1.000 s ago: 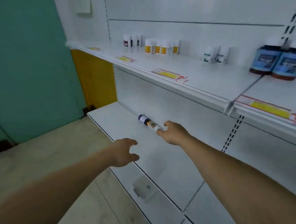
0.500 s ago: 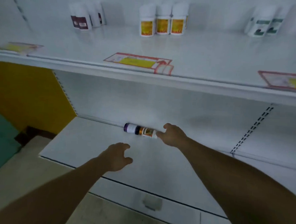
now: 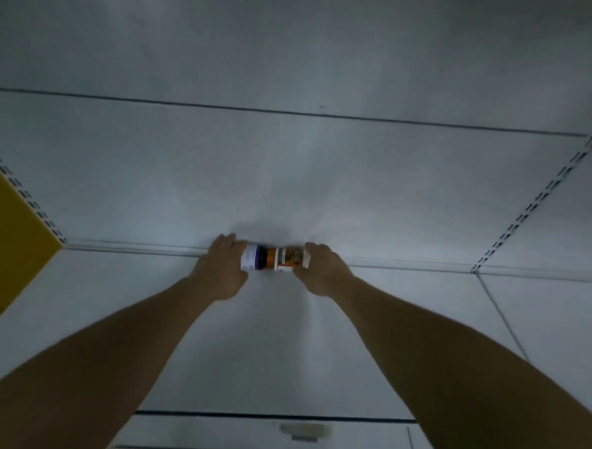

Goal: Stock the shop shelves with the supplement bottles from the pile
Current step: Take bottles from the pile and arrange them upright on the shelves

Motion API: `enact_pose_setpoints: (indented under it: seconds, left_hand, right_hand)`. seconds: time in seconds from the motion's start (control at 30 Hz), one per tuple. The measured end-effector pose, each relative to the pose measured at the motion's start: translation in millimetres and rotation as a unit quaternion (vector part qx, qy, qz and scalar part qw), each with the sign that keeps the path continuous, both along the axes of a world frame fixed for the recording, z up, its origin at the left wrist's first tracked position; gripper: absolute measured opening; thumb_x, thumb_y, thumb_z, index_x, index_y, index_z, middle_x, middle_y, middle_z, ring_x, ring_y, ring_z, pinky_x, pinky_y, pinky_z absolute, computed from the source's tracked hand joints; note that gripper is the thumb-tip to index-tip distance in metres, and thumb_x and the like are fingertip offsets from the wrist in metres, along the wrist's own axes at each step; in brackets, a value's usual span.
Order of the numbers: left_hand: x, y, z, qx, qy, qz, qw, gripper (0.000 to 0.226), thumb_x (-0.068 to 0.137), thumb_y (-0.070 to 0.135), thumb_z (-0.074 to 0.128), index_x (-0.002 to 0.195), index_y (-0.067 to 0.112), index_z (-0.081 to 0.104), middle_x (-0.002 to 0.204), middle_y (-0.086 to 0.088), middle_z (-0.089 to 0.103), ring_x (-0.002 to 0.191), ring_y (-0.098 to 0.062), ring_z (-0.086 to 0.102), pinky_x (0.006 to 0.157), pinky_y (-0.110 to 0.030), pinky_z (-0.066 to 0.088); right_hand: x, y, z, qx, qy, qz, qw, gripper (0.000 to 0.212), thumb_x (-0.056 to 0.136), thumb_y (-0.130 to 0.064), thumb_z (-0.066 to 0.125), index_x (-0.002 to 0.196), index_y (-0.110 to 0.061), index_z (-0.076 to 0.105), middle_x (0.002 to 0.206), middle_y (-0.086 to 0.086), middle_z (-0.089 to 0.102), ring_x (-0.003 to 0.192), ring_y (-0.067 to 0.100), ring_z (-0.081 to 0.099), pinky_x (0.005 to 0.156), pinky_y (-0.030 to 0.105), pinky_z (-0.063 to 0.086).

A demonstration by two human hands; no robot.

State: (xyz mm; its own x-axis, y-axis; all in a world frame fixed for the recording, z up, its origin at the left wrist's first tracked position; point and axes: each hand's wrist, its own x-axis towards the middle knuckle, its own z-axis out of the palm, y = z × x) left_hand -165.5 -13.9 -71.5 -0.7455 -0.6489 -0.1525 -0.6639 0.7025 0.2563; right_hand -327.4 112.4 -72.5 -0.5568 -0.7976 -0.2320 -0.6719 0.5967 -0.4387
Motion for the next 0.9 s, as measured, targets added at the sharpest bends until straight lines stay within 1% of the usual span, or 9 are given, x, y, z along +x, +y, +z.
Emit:
enact_pose_setpoints:
  seconds: [0.17,0.23,0.3,0.37,0.47,0.57,0.7,0.8,0.9]
  left_hand:
    - [-16.4,-13.9,-42.3,-0.121,-0.008,-0.027,0.992,0.070,0.089,0.025,0.059,0.147,0.012,0.022,0.145,-0.010,0.027,0.135,-0.027,0.024,0.108,-0.036,0.032]
    - [-12.4,-11.3,-43.1,-0.151,-0.017,-0.015,0.988,0.061,0.085,0.026,0.061,0.139,0.012,0.034,0.133,-0.011,0.033,0.122,-0.028,0.034,0.099,-0.035,0.038]
    - [1.2,-1.8,-37.2,-0.050,-0.002,0.026,0.998,0.055,0.080,0.028,0.069,0.124,0.007,0.043,0.125,-0.013,0.038,0.110,-0.027,0.043,0.090,-0.036,0.043]
    - [23.9,16.5,-19.9,0.150,0.064,0.108,0.981,0.047,0.075,0.023,0.075,0.108,0.006,0.046,0.111,-0.015,0.050,0.088,-0.024,0.053,0.072,-0.034,0.048]
    - [64.4,58.6,26.1,0.375,0.203,0.213,0.879,0.040,0.078,0.012,0.073,0.108,0.009,0.047,0.101,-0.015,0.057,0.078,-0.022,0.059,0.068,-0.036,0.054]
    - [103.8,104.4,87.4,0.522,0.347,0.255,0.736,0.035,0.089,0.003,0.059,0.118,0.019,0.046,0.106,-0.015,0.059,0.083,-0.028,0.062,0.076,-0.042,0.054]
    - [150.9,152.1,165.6,0.625,0.442,0.237,0.599,0.030,0.097,0.026,0.041,0.116,0.007,0.054,0.089,-0.016,0.064,0.074,-0.028,0.060,0.070,-0.039,0.051]
    - [180.8,176.7,216.5,0.652,0.464,0.213,0.560,0.051,0.097,0.046,0.029,0.107,0.008,0.061,0.081,-0.015,0.066,0.068,-0.027,0.061,0.071,-0.039,0.048]
    - [210.9,196.2,264.8,0.675,0.477,0.175,0.535,0.063,0.093,0.058,0.025,0.111,0.010,0.061,0.082,-0.016,0.067,0.064,-0.026,0.062,0.067,-0.036,0.050]
  right_hand:
    - [-0.4,-8.9,-43.6,-0.034,0.076,-0.012,0.996,0.062,0.086,-0.023,0.061,0.141,-0.024,0.033,0.131,0.008,0.037,0.118,0.028,0.042,0.094,0.038,0.044]
    - [2.9,-1.3,-44.2,-0.048,0.037,-0.060,0.996,0.055,0.084,-0.026,0.063,0.134,-0.021,0.040,0.124,0.009,0.045,0.114,0.029,0.047,0.091,0.037,0.047]
    - [12.5,16.7,-32.7,-0.090,-0.068,-0.103,0.988,0.051,0.081,-0.027,0.068,0.126,-0.017,0.046,0.115,0.006,0.056,0.103,0.025,0.056,0.078,0.030,0.049]
    - [30.7,42.1,-8.4,-0.172,-0.178,-0.149,0.957,0.046,0.078,-0.021,0.074,0.119,-0.015,0.054,0.105,0.003,0.061,0.089,0.020,0.060,0.065,0.024,0.047]
    - [68.0,81.0,41.8,-0.302,-0.325,-0.214,0.870,0.032,0.077,-0.005,0.073,0.103,-0.019,0.059,0.094,-0.001,0.063,0.085,0.017,0.061,0.069,0.023,0.052]
    - [106.3,115.1,93.0,-0.355,-0.414,-0.235,0.804,0.033,0.087,-0.003,0.062,0.111,-0.023,0.053,0.108,0.006,0.060,0.098,0.023,0.062,0.076,0.032,0.056]
    - [154.8,141.1,163.9,-0.407,-0.501,-0.265,0.717,0.037,0.092,-0.003,0.049,0.119,-0.029,0.050,0.114,0.010,0.059,0.099,0.028,0.062,0.073,0.035,0.052]
    - [199.0,155.1,221.0,-0.457,-0.594,-0.269,0.604,0.033,0.096,-0.012,0.044,0.126,-0.023,0.052,0.112,0.012,0.061,0.090,0.025,0.061,0.069,0.035,0.050]
    - [241.7,170.8,269.2,-0.444,-0.652,-0.232,0.569,0.031,0.095,-0.026,0.045,0.120,-0.015,0.058,0.103,0.017,0.065,0.075,0.021,0.057,0.066,0.031,0.046]
